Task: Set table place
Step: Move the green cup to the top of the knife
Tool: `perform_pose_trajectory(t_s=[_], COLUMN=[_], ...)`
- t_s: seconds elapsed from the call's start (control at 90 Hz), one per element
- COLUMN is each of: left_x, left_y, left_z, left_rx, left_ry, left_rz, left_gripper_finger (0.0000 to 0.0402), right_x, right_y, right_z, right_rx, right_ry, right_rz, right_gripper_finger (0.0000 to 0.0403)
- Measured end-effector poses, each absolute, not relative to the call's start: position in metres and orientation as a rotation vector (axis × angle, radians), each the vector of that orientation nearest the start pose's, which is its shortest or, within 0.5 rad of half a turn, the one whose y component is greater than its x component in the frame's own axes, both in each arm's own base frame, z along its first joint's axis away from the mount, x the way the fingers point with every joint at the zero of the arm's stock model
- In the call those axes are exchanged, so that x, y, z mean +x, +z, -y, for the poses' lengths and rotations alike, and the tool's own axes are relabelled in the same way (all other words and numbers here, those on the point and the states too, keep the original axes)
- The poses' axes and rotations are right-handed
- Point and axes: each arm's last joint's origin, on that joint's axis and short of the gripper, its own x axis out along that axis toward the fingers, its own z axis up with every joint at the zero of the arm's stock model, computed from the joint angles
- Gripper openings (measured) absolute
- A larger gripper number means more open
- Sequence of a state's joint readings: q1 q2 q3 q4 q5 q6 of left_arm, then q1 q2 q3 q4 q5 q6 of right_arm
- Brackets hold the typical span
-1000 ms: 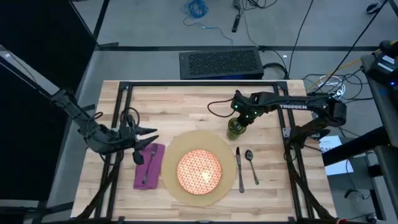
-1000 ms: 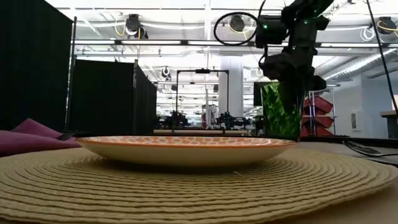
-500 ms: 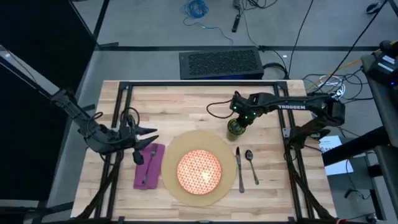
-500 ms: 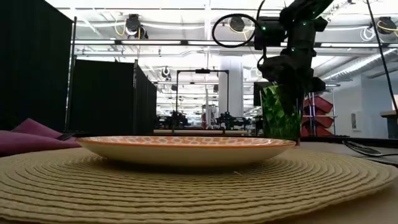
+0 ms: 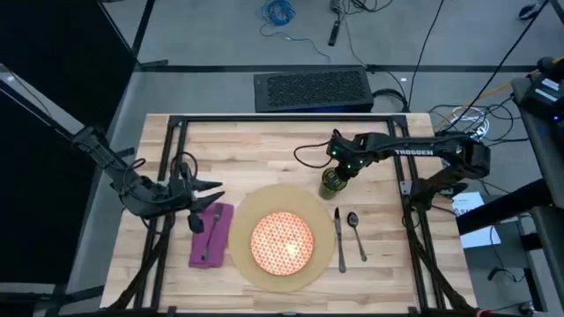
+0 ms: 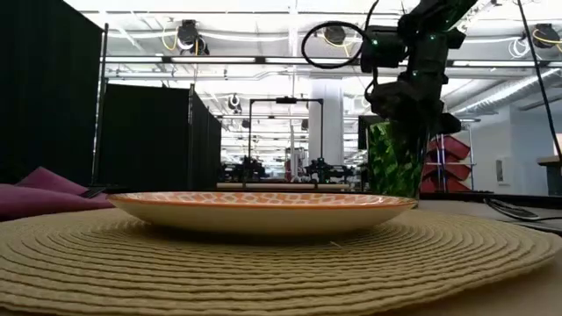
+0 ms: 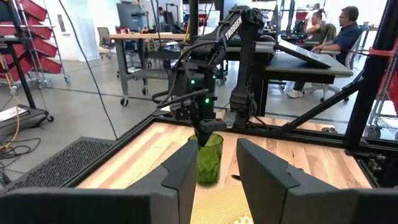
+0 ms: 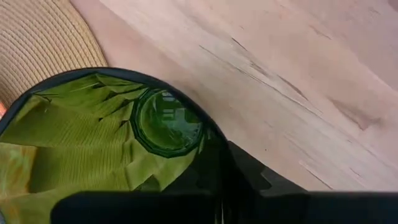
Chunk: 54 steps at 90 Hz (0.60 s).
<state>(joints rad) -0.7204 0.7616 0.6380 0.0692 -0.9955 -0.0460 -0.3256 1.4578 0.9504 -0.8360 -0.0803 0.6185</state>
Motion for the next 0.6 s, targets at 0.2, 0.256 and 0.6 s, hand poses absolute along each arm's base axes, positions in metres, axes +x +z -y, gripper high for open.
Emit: perform_pose_trajectory(t_s=[0.2,0.256,0.6], left_x=[0.138,0.138,0.138], left_y=[0.31,0.31,0.31], left_z=[0.089,0.089,0.089], left_rx=[-0.004,-0.004,-0.004], left_ry=[0.276,0.276,0.276], left_rz=[-0.029,-0.029,-0.03], left_gripper_finger=[0.0099,0.0099,0.0099], right_x=[0.241,0.242,0.253], right_y=[0.203,0.204,0.231], right_z=[0.079,0.078,0.082], right_rx=[0.821,0.826,0.806], right_ry=[-0.625,-0.621,-0.584], right_rz=[-1.244,-1.242,-1.186], right_gripper_finger=[0.0042,0.0052,0.0115])
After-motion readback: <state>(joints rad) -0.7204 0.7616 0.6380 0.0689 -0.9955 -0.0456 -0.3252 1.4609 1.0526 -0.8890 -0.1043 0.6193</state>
